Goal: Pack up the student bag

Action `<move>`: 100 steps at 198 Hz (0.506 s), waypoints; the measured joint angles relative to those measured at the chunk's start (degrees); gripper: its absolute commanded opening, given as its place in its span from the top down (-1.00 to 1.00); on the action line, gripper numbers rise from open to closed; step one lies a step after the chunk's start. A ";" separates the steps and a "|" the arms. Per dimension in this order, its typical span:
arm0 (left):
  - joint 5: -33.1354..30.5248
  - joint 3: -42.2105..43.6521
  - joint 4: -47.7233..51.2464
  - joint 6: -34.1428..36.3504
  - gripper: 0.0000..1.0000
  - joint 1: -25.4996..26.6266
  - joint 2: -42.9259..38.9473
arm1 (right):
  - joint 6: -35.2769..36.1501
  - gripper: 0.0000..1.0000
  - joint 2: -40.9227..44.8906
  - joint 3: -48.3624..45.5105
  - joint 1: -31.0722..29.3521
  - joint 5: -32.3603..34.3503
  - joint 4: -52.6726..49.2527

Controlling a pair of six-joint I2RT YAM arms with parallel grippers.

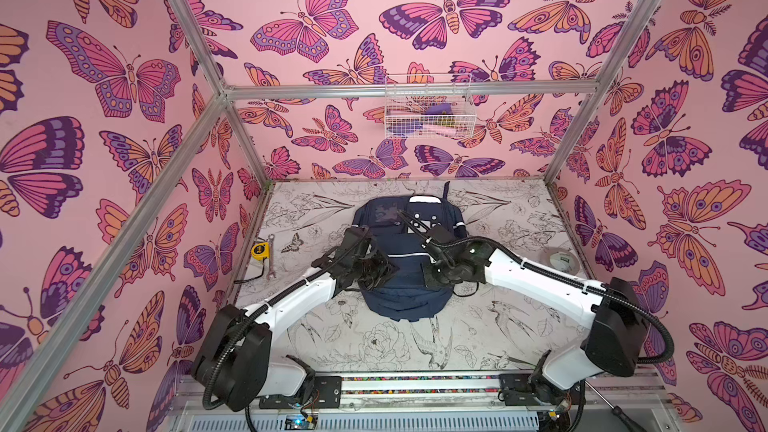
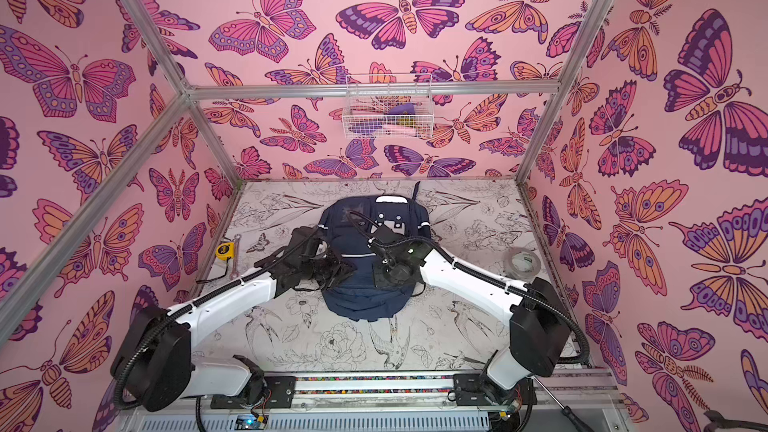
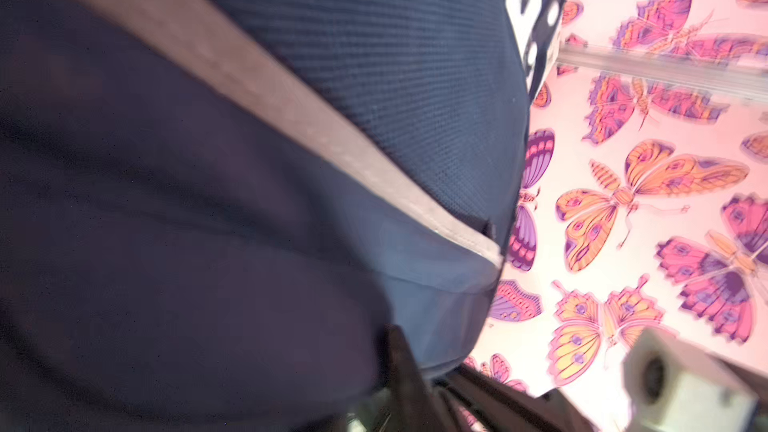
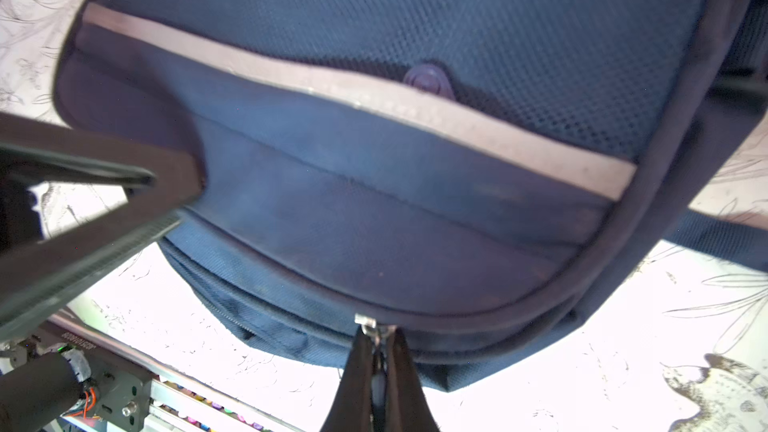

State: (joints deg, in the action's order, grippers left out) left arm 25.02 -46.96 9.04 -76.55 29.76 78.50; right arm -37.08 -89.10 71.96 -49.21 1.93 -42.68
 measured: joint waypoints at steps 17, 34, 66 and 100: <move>0.04 0.35 -0.44 0.44 1.00 0.00 -0.07 | 1.79 1.00 0.94 -0.98 1.16 -0.28 -0.04; 0.00 0.42 -0.33 1.11 1.00 -0.04 -0.09 | 4.07 1.00 2.67 -2.64 3.58 -0.50 -0.61; 0.22 0.37 -0.02 3.37 1.00 -0.09 -0.83 | 8.63 1.00 5.40 -3.91 9.70 -1.88 -1.05; 3.06 -1.66 0.00 8.24 1.00 0.07 -0.33 | 13.73 1.00 6.16 -3.89 15.54 -5.20 -1.14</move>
State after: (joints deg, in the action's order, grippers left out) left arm 28.08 -48.62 9.04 -68.31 29.82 78.17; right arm -23.35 -82.94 68.07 -33.67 -3.27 -43.81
